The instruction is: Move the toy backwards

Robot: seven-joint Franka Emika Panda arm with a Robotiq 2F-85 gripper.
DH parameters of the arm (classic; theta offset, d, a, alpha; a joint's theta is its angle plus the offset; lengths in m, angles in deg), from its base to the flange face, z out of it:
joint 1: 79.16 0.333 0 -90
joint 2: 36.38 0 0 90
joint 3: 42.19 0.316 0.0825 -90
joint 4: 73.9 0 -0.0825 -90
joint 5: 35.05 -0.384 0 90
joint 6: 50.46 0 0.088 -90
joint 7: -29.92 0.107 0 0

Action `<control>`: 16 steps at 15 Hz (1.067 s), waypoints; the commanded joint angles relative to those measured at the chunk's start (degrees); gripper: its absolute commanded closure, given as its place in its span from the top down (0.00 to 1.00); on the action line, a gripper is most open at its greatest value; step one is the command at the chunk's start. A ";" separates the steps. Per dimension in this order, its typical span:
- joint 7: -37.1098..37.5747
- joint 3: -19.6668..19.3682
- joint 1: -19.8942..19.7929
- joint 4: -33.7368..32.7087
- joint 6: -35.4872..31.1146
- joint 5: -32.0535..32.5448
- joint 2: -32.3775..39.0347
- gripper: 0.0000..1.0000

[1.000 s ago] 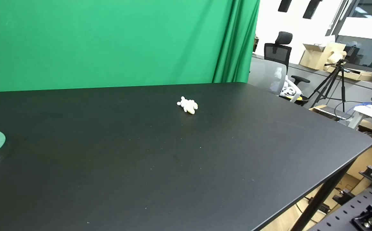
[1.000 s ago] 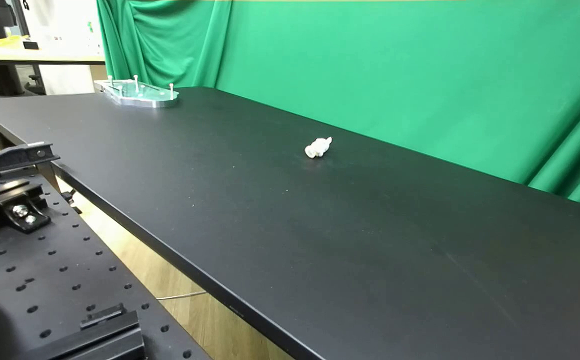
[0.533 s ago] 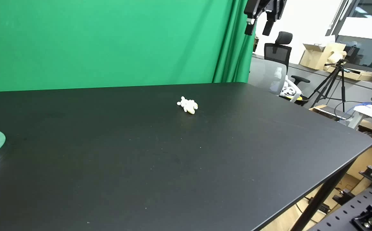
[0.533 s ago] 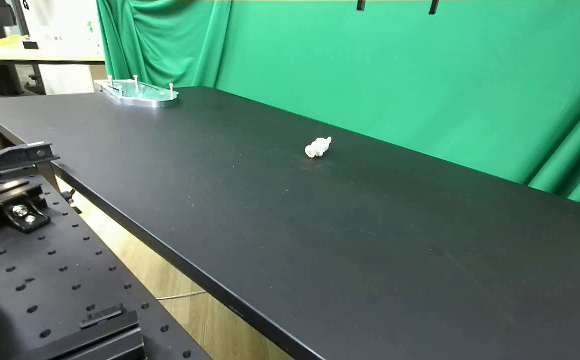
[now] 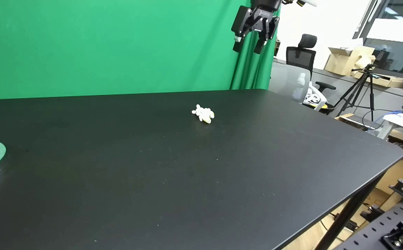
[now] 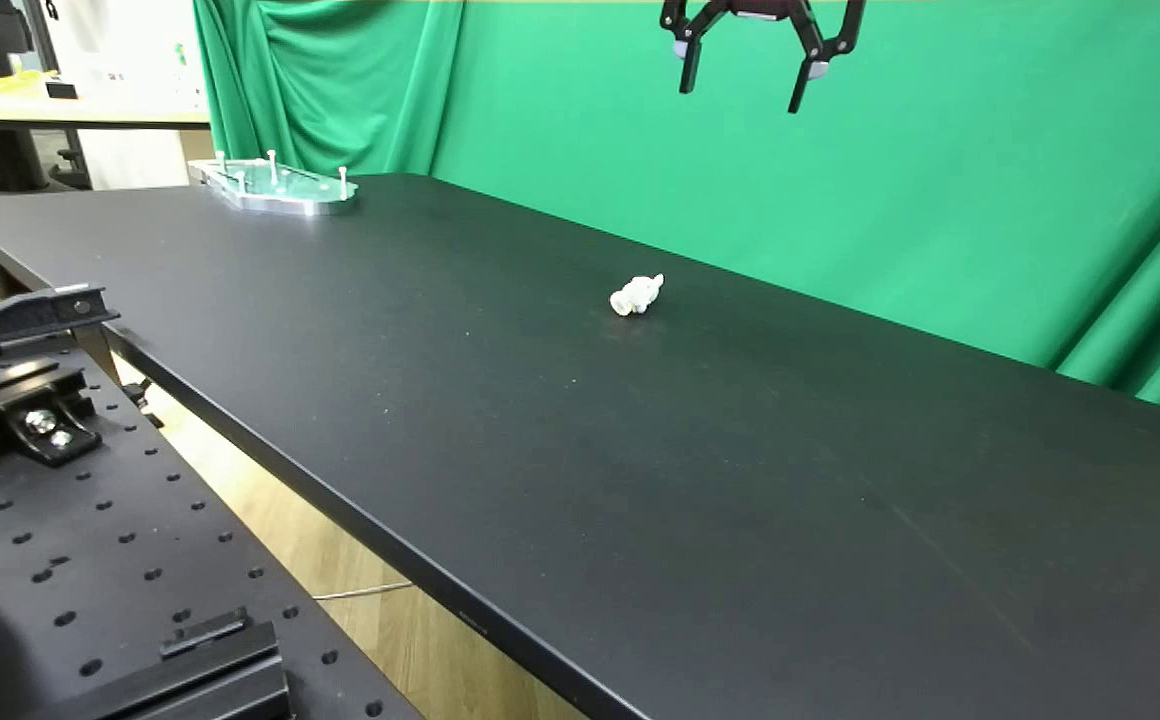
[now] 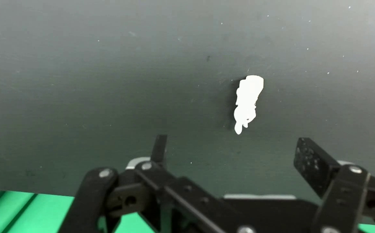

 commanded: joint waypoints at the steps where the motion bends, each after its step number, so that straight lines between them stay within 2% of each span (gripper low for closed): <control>1: 3.67 1.64 -0.39 -3.12 1.22 -1.41 3.56 1.00; 2: 1.04 1.82 -0.80 -0.81 0.11 -0.45 1.85 1.00; 9: 0.71 2.29 -0.96 -1.59 0.86 -0.44 3.38 1.00; 16: -3.11 4.33 -3.58 -8.74 -2.85 -4.42 16.20 1.00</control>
